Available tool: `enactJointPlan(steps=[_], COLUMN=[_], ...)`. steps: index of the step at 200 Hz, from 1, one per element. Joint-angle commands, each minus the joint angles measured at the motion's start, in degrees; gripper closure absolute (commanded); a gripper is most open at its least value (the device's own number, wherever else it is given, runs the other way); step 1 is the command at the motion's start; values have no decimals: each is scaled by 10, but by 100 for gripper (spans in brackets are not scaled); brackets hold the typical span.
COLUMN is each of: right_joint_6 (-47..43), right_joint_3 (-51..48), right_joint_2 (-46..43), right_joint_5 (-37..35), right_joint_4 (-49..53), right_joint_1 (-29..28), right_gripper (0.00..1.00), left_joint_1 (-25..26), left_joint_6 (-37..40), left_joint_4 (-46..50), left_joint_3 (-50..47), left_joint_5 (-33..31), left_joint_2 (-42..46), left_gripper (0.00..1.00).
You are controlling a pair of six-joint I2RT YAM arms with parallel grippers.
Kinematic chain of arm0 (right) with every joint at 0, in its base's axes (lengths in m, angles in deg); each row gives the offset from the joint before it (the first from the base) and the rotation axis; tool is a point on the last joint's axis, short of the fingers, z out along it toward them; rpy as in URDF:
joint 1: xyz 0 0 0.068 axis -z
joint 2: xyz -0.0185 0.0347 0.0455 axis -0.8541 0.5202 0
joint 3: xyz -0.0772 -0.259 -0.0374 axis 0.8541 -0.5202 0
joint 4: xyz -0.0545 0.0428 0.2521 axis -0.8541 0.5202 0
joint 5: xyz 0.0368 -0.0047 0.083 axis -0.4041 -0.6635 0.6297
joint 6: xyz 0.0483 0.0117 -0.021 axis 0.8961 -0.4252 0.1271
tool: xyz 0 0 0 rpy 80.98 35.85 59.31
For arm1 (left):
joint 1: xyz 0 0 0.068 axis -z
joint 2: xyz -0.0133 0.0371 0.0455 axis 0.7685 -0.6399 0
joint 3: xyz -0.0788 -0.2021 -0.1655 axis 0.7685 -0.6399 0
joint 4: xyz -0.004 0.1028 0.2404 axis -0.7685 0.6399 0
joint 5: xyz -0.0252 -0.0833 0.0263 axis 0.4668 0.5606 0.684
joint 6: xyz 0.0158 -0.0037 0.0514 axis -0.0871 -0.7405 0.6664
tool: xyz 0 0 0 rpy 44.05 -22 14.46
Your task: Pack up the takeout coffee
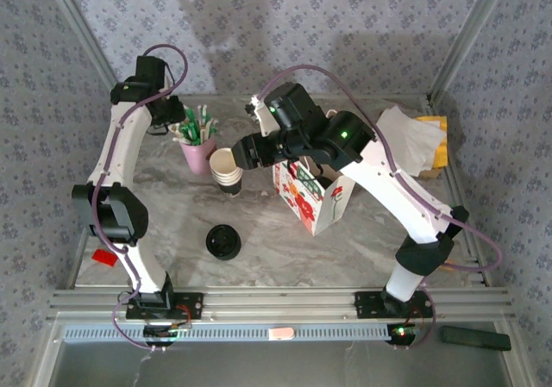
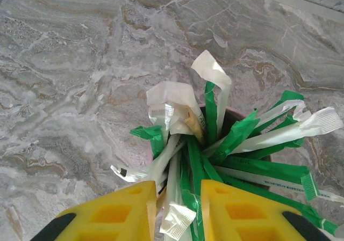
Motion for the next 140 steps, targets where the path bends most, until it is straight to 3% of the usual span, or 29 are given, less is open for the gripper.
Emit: enactJointPlan(steps=[1,140], right_joint_6=[6,6], right_joint_3=[-1,-12], right_joint_2=[-13,-16], right_joint_5=[-2,0], right_joint_4=[-5,-11], right_joint_1=[-4,-5], right_gripper=[46,45], left_joint_1=[1,4], left_joint_6=[-4,-19], left_joint_4=[16,33], left_joint_3=[0,14], left_joint_5=[-6,-54], left_joint_2=[2,12], left_gripper=[72,65])
